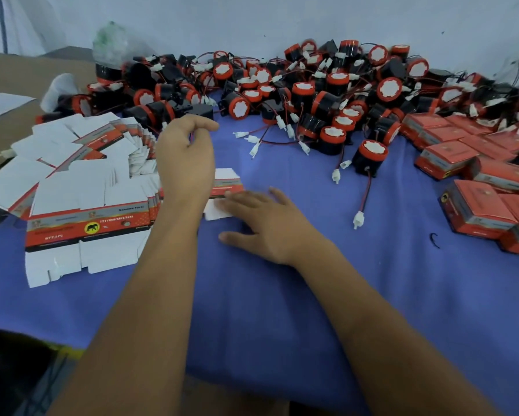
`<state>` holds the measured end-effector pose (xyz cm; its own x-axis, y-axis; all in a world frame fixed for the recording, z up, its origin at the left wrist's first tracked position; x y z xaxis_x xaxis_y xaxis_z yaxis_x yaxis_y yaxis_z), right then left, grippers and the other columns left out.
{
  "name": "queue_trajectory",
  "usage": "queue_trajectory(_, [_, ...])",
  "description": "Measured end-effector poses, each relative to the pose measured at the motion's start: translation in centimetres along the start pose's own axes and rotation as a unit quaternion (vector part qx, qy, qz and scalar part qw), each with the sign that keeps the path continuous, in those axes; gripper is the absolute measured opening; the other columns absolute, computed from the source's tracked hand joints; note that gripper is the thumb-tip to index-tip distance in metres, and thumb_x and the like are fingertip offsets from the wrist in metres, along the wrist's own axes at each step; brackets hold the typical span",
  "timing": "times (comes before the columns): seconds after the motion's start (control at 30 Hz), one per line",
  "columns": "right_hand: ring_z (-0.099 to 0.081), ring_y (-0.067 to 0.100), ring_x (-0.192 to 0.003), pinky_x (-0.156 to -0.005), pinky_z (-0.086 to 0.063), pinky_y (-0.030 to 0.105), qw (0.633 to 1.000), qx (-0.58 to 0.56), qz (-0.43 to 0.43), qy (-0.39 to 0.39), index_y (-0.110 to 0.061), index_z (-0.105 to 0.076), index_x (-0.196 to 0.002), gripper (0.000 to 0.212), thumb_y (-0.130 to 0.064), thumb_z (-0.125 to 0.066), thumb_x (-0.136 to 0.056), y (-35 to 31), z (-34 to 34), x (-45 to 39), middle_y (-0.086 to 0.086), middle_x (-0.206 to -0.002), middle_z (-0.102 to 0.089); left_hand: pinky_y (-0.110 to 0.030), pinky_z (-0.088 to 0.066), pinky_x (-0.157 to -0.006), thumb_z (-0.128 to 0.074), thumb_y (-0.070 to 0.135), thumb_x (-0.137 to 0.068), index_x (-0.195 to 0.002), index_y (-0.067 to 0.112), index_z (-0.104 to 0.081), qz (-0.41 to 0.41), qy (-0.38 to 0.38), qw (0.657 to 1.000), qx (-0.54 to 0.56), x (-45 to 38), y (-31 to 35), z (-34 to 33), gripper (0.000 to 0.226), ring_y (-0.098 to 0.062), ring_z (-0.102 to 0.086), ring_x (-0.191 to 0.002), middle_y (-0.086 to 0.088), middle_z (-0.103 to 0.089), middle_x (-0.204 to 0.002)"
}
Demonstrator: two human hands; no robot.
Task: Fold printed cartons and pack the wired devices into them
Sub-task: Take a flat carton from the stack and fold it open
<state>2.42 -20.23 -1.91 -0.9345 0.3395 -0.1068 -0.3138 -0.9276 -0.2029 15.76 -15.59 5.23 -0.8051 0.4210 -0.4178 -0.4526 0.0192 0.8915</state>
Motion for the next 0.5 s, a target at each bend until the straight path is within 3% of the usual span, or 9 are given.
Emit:
queue_trajectory(0.07, [-0.034,0.017,-0.137,-0.116,-0.016,0.04,0.996,0.034,-0.063,0.047,-0.035,-0.035,-0.147,0.061,-0.063,-0.042,-0.093,2.9,1.4,0.4,-0.008,-0.149,-0.041,-0.021,-0.037,-0.051,-0.042,0.006,-0.094,-0.091,0.021,-0.07,0.023,-0.019,1.0,0.003,0.4,-0.6,-0.8,0.032,-0.008,-0.045,-0.05,0.0,-0.06,-0.077])
queue_trajectory(0.17, [-0.043,0.019,-0.118,-0.093,-0.034,0.031,0.987,-0.018,-0.142,0.076,-0.028,-0.054,-0.134,0.05,-0.056,-0.052,-0.092,7.1,2.9,1.9,-0.004,-0.124,-0.052,-0.013,-0.025,-0.039,-0.044,0.01,-0.096,-0.093,0.024,-0.067,0.051,-0.091,0.995,0.006,1.2,-1.1,-3.7,0.027,-0.002,-0.035,-0.037,0.012,-0.052,-0.063])
queue_trajectory(0.27, [-0.047,0.02,-0.108,-0.08,-0.038,0.029,0.979,-0.041,-0.172,0.098,-0.019,-0.064,-0.12,0.041,-0.048,-0.057,-0.093,9.1,3.9,3.0,0.0,-0.113,-0.056,-0.019,-0.039,-0.057,-0.049,0.018,-0.095,-0.1,0.027,-0.068,0.087,-0.167,0.982,0.001,1.9,-1.5,-7.4,0.022,0.0,-0.047,-0.059,0.014,-0.065,-0.098])
queue_trajectory(0.33, [-0.05,0.024,-0.105,-0.079,-0.043,0.035,0.978,0.004,-0.181,0.099,-0.013,-0.065,-0.11,0.034,-0.042,-0.051,-0.098,9.3,4.1,2.9,0.003,-0.11,-0.059,-0.023,-0.041,-0.06,-0.05,0.017,-0.093,-0.101,0.029,-0.069,0.119,-0.177,0.977,0.022,2.6,-1.9,-9.4,0.023,-0.001,-0.049,-0.06,0.01,-0.064,-0.092])
queue_trajectory(0.43, [-0.057,0.029,-0.094,-0.063,-0.034,0.034,0.963,0.122,-0.191,0.145,-0.01,-0.06,-0.102,0.018,-0.019,-0.046,-0.101,8.8,4.9,2.6,0.007,-0.103,-0.062,-0.023,-0.045,-0.059,-0.053,0.016,-0.091,-0.097,0.031,-0.07,0.097,-0.118,0.985,0.074,3.4,-2.1,-9.5,0.024,-0.001,-0.052,-0.063,0.01,-0.064,-0.088])
queue_trajectory(0.5, [-0.056,0.033,-0.067,-0.049,-0.015,0.031,0.948,0.14,-0.199,0.205,-0.004,-0.059,-0.09,0.008,0.0,-0.052,-0.09,8.4,6.3,3.2,0.013,-0.085,-0.062,-0.021,-0.052,-0.08,-0.059,0.022,-0.092,-0.106,0.032,-0.068,0.054,-0.105,0.988,0.103,3.5,-2.2,-9.3,0.02,0.002,-0.061,-0.092,0.013,-0.067,-0.107])
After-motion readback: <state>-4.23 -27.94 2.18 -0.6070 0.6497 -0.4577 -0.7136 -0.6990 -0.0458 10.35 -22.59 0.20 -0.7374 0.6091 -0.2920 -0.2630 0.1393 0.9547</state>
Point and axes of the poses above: each hand's wrist, its own x-axis away from the middle knuckle, its own z-axis out of the back of the hand, y = z × x, the point moved 8 cm from there along -x, towards the middle knuckle
